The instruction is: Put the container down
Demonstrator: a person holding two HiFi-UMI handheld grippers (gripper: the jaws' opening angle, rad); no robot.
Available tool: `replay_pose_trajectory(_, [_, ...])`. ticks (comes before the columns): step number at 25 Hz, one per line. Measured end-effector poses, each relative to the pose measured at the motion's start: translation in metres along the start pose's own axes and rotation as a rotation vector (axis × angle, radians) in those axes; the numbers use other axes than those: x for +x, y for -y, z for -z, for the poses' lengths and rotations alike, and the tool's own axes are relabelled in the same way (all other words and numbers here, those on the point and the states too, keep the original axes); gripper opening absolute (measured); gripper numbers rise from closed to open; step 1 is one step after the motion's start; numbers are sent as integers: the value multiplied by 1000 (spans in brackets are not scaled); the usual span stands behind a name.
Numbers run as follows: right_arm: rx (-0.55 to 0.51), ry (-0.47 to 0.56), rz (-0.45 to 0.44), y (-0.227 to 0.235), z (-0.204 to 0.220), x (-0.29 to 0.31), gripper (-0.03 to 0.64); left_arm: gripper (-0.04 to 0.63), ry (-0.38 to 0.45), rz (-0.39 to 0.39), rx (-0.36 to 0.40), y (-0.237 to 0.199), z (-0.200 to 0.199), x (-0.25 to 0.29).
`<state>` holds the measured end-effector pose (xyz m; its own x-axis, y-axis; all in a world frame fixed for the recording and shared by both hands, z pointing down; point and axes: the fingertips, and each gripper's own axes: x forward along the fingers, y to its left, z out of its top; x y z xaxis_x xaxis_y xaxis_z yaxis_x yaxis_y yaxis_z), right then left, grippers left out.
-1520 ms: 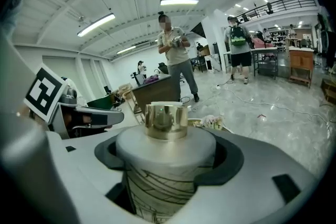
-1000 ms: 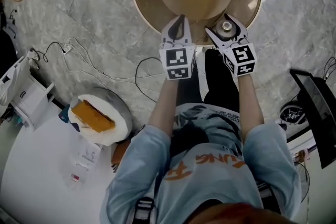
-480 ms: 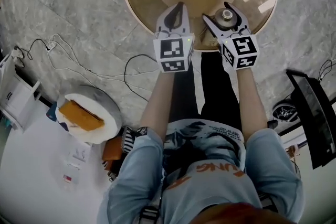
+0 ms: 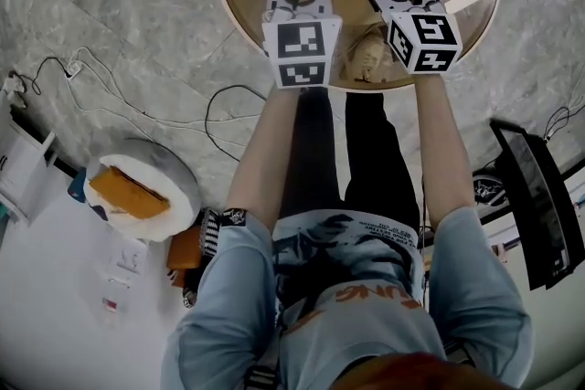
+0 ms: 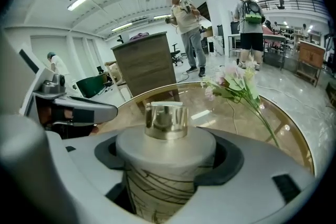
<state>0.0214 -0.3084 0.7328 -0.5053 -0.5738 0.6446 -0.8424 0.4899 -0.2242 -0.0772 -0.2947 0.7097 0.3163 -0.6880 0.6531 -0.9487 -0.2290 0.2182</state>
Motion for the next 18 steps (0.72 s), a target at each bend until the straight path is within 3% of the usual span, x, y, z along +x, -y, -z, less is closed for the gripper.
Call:
replay_pose_trajectory(12, [-76,82,56,32,-59,82,359,31,-3,15,12,-39,-39,62])
replay_pose_trajectory(18, [-109,94,47,38,-77,109,359,32,22,23,-65,-54,-63,77])
